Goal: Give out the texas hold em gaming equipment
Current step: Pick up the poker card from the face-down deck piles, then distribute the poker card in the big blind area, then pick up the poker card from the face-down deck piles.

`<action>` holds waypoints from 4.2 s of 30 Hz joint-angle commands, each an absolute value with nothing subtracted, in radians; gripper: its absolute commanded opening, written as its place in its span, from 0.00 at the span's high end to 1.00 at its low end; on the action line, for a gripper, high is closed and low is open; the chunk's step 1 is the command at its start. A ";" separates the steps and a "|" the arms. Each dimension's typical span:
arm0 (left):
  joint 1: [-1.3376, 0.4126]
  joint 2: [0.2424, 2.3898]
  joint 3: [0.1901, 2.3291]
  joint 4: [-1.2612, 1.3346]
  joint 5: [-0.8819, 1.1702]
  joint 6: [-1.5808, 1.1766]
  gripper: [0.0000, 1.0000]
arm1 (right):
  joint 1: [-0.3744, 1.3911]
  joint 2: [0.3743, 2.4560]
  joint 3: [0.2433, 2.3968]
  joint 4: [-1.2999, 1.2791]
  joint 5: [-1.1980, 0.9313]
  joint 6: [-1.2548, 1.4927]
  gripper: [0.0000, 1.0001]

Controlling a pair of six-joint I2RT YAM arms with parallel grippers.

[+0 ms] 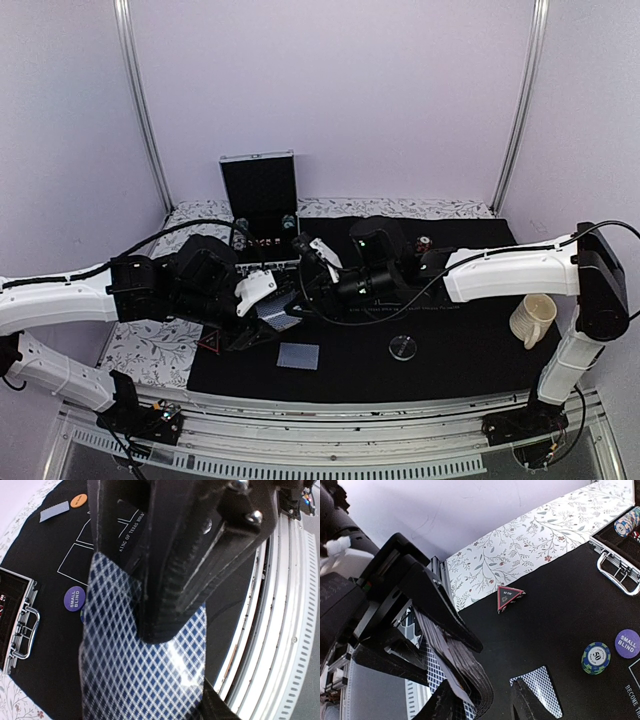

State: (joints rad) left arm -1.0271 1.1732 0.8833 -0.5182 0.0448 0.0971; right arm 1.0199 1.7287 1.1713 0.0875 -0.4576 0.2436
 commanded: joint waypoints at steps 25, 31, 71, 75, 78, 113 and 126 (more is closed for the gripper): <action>-1.017 1.187 0.884 -0.500 0.048 0.100 0.57 | 1.010 1.605 1.135 -0.037 -0.419 0.218 0.98; -1.017 1.189 0.884 -0.500 0.049 0.102 0.57 | 0.985 1.518 1.094 -0.060 -0.404 0.221 0.98; -1.016 1.210 0.884 -0.503 0.065 0.103 0.56 | 0.407 2.413 1.699 0.104 -0.378 0.689 0.98; -1.015 1.212 0.885 -0.503 0.063 0.104 0.56 | 0.407 2.428 1.718 0.064 -0.397 0.668 0.98; -1.014 1.213 0.885 -0.505 0.062 0.104 0.56 | 0.407 2.413 1.717 0.041 -0.369 0.645 0.89; -1.015 1.207 0.891 -0.506 0.061 0.106 0.56 | 0.888 1.680 1.096 0.300 -0.640 0.163 0.01; -1.014 1.200 0.888 -0.506 0.062 0.104 0.56 | 0.956 1.851 1.155 0.406 -0.644 0.267 0.00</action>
